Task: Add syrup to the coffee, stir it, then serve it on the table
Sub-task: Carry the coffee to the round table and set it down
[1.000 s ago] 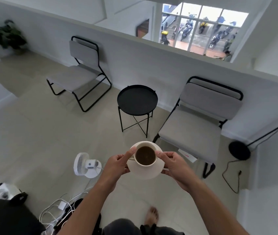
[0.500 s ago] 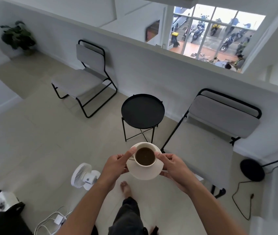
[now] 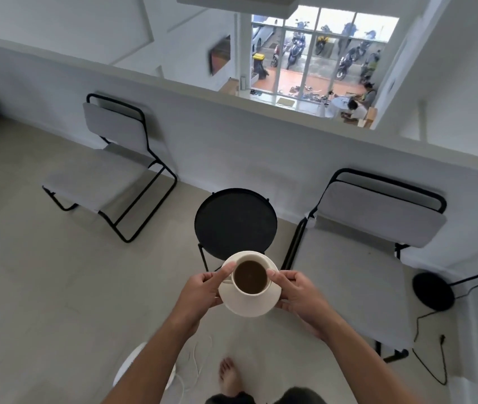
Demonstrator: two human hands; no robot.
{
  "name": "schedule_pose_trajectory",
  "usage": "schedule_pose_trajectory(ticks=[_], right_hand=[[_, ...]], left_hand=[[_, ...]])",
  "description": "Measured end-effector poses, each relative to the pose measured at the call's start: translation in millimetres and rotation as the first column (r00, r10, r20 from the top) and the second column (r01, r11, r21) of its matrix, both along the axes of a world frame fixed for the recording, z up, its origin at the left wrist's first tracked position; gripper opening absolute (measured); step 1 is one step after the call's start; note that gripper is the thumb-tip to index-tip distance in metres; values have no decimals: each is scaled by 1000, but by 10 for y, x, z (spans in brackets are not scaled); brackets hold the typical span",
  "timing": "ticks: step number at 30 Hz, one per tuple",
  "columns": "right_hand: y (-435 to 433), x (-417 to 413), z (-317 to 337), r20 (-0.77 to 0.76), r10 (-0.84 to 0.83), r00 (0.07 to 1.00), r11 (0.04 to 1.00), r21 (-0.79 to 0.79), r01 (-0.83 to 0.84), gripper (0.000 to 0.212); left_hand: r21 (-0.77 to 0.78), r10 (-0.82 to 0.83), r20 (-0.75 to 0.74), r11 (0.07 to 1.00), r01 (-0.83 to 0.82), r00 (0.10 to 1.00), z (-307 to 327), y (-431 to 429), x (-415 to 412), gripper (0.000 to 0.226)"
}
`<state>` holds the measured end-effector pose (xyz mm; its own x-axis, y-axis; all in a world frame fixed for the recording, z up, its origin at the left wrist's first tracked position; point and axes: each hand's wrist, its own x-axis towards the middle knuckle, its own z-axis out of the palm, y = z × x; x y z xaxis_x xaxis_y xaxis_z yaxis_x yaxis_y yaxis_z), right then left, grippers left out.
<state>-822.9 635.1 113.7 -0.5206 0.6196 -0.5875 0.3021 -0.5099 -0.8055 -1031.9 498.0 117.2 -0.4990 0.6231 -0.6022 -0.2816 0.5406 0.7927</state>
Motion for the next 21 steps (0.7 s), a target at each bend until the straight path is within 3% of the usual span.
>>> schedule_pose_trajectory(ticks=[4,9,16,21], right_hand=[[245,-364,-20,26,-8,1000,1000,12,8,85],[556,-759,-6,57,0,998,1000,17,-1,56],[1113,-1266,-101,77,14,997,1000,17,-15,59],[1613,-1616,-147,95,71,993,997,14,-73,60]], left_hand=[[3,-40,20,999,40,999,-56,299,-424,72],[6,-34,73,999,34,997,-202,609,-848,77],[7,4,96,1000,-5,995,-349,1080,-1294,88],[-16,47,99,999,-46,994,-322,1494,-1529,72]])
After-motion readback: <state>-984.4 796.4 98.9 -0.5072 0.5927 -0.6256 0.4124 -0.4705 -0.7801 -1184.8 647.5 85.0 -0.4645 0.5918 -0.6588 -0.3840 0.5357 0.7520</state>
